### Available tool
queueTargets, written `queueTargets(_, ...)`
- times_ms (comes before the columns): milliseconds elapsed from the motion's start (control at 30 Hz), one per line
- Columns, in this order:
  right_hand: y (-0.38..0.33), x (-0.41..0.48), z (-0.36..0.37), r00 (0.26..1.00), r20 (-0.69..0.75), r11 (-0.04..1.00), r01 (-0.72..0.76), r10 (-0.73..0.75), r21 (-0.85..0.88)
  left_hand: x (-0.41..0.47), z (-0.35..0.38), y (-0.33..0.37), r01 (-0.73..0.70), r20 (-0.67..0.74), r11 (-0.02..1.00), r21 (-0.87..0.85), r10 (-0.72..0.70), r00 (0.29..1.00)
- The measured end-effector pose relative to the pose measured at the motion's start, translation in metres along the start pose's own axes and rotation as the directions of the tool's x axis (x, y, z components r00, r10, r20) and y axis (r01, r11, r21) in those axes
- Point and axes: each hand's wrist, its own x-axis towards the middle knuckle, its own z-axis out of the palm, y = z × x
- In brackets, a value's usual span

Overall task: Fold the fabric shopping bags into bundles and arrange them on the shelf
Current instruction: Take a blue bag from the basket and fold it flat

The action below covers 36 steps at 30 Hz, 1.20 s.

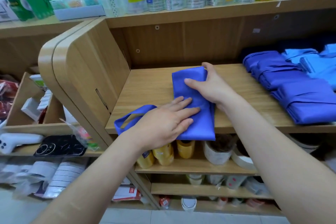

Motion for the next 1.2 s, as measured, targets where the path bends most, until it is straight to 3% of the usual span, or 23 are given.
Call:
queueTargets(200, 0.008, 0.002, 0.014, 0.986, -0.141, 0.949, 0.124, -0.086, 0.289, -0.003, 0.003, 0.008, -0.028, 0.08, 0.996, 0.087, 0.021, 0.997)
queueTargets(300, 0.009, 0.003, 0.009, 0.99, -0.104, 0.925, 0.127, -0.095, 0.359, -0.006, 0.012, 0.003, -0.09, -0.095, 0.995, 0.046, 0.094, 0.991)
queueTargets(367, 0.008, 0.004, 0.004, 0.998, -0.026, 0.904, 0.065, -0.06, 0.423, -0.01, 0.012, -0.001, -0.101, -0.192, 0.986, -0.132, 0.075, 0.978)
queueTargets(433, 0.006, 0.001, -0.003, 0.998, 0.051, 0.876, 0.001, -0.029, 0.482, -0.011, 0.008, -0.004, -0.095, -0.243, 0.936, -0.339, 0.01, 0.97)
queueTargets(533, 0.001, -0.004, -0.009, 0.995, 0.102, 0.846, -0.039, -0.018, 0.532, -0.004, -0.004, -0.003, -0.047, -0.3, 0.877, -0.477, -0.112, 0.947)
queueTargets(700, -0.006, -0.014, -0.011, 0.988, 0.136, 0.83, -0.018, -0.07, 0.558, 0.019, -0.012, 0.0, 0.106, -0.354, 0.851, -0.514, -0.323, 0.878)
queueTargets(833, -0.012, -0.025, -0.016, 0.98, 0.158, 0.853, 0.018, -0.118, 0.522, 0.028, -0.013, 0.001, 0.252, -0.303, 0.833, -0.494, -0.436, 0.848)
queueTargets(933, -0.011, -0.035, -0.007, 0.985, -0.001, 0.892, 0.154, -0.17, 0.425, 0.033, -0.014, 0.001, 0.299, -0.246, 0.816, -0.495, -0.462, 0.852)
queueTargets(1033, -0.008, -0.042, -0.001, 0.987, -0.096, 0.869, 0.161, -0.131, 0.468, 0.037, -0.016, 0.005, 0.291, -0.162, 0.792, -0.536, -0.435, 0.886)
queueTargets(1200, -0.016, -0.047, 0.009, 0.948, -0.315, 0.807, 0.222, -0.047, 0.547, 0.037, -0.013, 0.017, 0.182, -0.213, 0.726, -0.663, -0.416, 0.884)
